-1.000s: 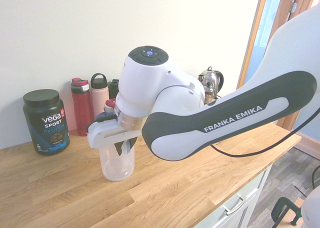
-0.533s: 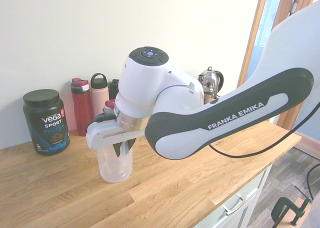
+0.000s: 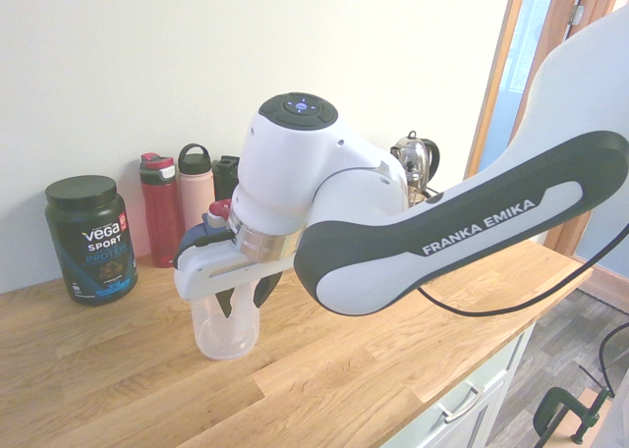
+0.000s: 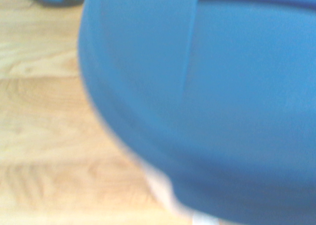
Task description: Pour me some water
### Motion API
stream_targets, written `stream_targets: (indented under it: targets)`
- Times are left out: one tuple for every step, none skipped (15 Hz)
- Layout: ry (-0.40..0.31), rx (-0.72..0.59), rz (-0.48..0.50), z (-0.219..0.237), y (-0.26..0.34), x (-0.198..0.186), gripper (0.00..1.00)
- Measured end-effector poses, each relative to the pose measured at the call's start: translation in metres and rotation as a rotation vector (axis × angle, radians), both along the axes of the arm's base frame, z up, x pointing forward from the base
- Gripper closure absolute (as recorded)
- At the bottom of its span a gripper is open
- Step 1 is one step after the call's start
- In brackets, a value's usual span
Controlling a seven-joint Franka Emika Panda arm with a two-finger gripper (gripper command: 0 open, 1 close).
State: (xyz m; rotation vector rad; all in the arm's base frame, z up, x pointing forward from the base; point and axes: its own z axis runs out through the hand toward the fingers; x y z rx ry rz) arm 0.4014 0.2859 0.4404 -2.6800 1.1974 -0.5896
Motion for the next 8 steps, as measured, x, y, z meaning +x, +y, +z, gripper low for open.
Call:
stream_targets:
  targets:
    - [0.011, -0.007, 0.02, 0.003, -0.001, -0.008, 0.0]
    - [0.024, -0.014, 0.036, 0.009, -0.003, -0.017, 0.0]
    - [0.042, -0.029, 0.054, 0.018, -0.008, -0.027, 0.0]
    - [0.058, -0.052, 0.072, 0.03, -0.018, -0.038, 0.0]
    - [0.069, -0.075, 0.079, 0.043, -0.033, -0.047, 0.0]
    - [0.08, -0.09, 0.075, 0.056, -0.054, -0.055, 0.0]
    - [0.093, -0.097, 0.064, 0.066, -0.078, -0.062, 0.0]
    - [0.107, -0.094, 0.049, 0.071, -0.103, -0.068, 0.0]
